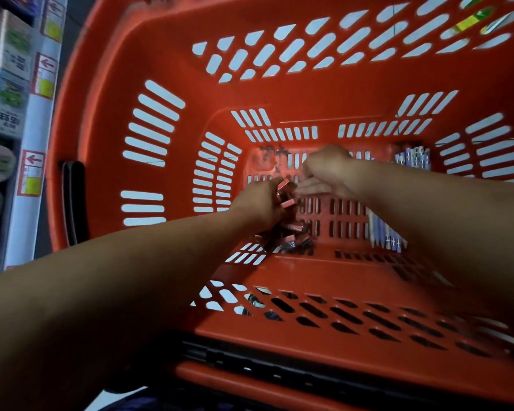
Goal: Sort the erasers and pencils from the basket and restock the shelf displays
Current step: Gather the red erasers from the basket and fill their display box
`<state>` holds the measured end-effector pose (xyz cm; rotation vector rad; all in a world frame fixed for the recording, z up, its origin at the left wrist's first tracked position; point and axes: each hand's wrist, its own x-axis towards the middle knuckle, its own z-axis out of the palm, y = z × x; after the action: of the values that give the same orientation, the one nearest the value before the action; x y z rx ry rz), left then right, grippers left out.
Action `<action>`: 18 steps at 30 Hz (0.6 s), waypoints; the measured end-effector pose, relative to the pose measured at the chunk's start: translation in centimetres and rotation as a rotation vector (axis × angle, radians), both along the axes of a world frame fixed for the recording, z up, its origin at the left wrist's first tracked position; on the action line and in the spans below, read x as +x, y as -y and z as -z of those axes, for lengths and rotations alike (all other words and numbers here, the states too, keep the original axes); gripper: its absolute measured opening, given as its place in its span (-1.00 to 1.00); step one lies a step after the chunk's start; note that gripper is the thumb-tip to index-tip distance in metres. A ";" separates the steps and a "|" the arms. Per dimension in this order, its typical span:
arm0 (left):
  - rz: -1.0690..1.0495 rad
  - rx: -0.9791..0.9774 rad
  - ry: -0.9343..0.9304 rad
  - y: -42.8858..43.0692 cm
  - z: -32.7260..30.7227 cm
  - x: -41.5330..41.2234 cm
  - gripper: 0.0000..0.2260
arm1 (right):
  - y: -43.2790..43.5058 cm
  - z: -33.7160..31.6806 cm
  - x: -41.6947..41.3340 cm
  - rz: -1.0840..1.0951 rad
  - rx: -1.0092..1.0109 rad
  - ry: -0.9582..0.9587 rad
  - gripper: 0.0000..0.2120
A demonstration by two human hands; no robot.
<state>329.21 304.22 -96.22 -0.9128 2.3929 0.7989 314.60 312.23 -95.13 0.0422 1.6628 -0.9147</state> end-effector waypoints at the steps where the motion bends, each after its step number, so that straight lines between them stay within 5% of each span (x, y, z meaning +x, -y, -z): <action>1: -0.005 0.021 0.000 0.2 -0.1 0.0 -0.63 | -0.2 0.3 -0.4 -0.061 0.015 -0.043 -0.64; 6: -0.001 0.055 0.004 0.7 -0.1 -0.3 -0.68 | -1.3 0.2 -1.0 -0.480 0.087 -0.385 -0.83; 18: 0.045 0.032 0.003 4.2 -3.5 -3.0 -0.86 | -1.3 -2.2 -2.3 -1.076 0.037 -0.804 -0.56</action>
<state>326.18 300.06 -92.67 -0.8447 2.3826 0.8156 312.29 313.56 -92.93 -1.2146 2.0119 -0.0275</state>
